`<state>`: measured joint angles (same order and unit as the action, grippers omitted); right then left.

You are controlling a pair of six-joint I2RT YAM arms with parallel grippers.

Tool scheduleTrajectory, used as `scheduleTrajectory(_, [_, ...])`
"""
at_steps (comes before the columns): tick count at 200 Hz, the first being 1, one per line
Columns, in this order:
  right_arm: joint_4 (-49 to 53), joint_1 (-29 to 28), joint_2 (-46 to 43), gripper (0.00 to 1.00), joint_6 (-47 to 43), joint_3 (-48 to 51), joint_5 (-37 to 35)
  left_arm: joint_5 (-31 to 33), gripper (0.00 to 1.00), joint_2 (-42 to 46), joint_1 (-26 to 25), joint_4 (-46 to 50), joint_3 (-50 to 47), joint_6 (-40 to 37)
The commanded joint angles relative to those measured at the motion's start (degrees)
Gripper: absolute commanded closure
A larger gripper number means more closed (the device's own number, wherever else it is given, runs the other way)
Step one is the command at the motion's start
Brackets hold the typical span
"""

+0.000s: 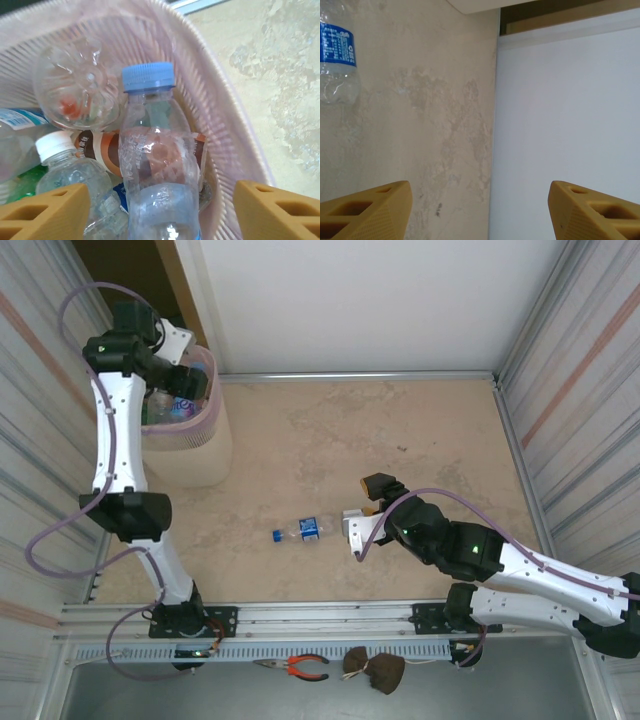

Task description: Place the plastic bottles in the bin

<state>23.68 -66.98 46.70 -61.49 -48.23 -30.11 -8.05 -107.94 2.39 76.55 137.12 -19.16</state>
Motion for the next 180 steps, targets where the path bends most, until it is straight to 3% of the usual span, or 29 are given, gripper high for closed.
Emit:
scheduleTrajectory(1, [-0.35, 0.31, -0.20, 0.29, 1.64, -1.75, 0.14, -1.22, 0.38, 1.72, 0.59, -0.29, 1.14, 0.71])
scheduleTrajectory(30, [-0.29, 0.34, -0.20, 0.29, 1.73, -1.69, 0.03, 2.66, 0.56, 1.85, 0.60, -0.48, -0.39, 0.79])
scheduleTrajectory(78, [-0.03, 0.13, -0.20, 0.29, 2.25, -1.68, -0.13, 0.79, 0.72, -0.46, 0.69, -0.37, -4.47, 0.12])
scheduleTrajectory(130, [0.48, -0.16, -0.12, 0.29, 3.28, -1.57, -0.30, -4.77, 0.75, -2.78, 0.60, -0.79, -8.17, 0.09])
scheduleTrajectory(180, [3.29, 0.70, 1.23, 0.29, 6.60, -2.99, 2.44, -7.04, 0.74, 1.01, 1.20, -3.33, -7.69, 1.48])
